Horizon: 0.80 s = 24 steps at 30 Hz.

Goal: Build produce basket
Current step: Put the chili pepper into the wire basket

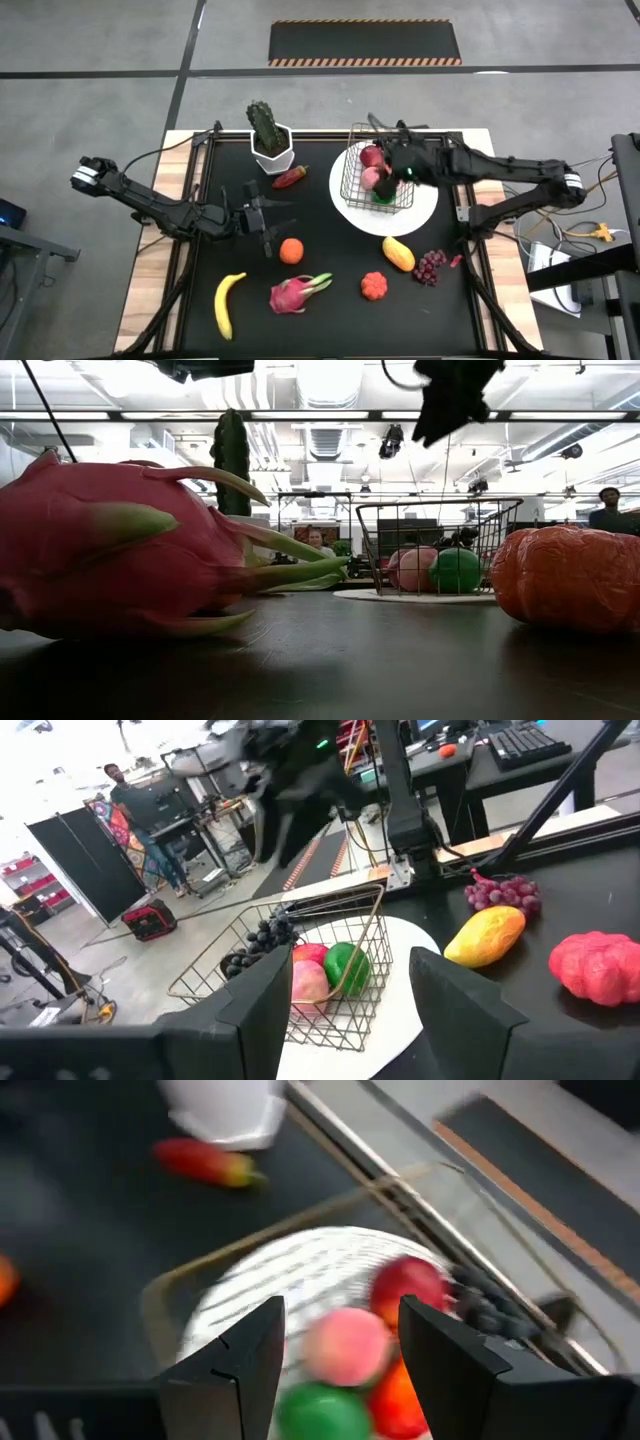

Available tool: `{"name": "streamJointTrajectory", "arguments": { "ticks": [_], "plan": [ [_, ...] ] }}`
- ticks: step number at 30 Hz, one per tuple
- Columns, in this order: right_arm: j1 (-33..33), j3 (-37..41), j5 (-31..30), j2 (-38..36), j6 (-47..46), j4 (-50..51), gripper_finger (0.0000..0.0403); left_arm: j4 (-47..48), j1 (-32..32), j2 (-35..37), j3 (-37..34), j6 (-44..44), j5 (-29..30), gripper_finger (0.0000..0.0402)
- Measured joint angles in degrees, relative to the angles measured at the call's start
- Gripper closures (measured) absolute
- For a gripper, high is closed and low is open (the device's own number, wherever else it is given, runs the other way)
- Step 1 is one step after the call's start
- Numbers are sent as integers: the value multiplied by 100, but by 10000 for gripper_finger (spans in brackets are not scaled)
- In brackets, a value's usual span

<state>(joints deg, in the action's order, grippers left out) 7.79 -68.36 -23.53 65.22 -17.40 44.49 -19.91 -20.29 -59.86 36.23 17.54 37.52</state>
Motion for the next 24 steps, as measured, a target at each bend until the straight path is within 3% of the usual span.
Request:
{"name": "streamJointTrajectory", "arguments": {
  "ticks": [9, 12, 17, 24],
  "plan": [
    [-1114, 133, -44, 236, -187, -583, 175, -2, 4, 0, 0, -46, 33, 217],
    [-1128, 133, -33, 474, 321, -1391, 151, -161, 3, -4, 29, 312, 171, 217],
    [-1027, -220, 155, 1052, 1551, -2125, 129, -1512, -83, 94, 6, 1647, 553, 217],
    [-731, -1500, 155, 2279, 2421, -1981, 133, -1527, -130, 454, -228, 1629, 702, 217]
  ]
}}
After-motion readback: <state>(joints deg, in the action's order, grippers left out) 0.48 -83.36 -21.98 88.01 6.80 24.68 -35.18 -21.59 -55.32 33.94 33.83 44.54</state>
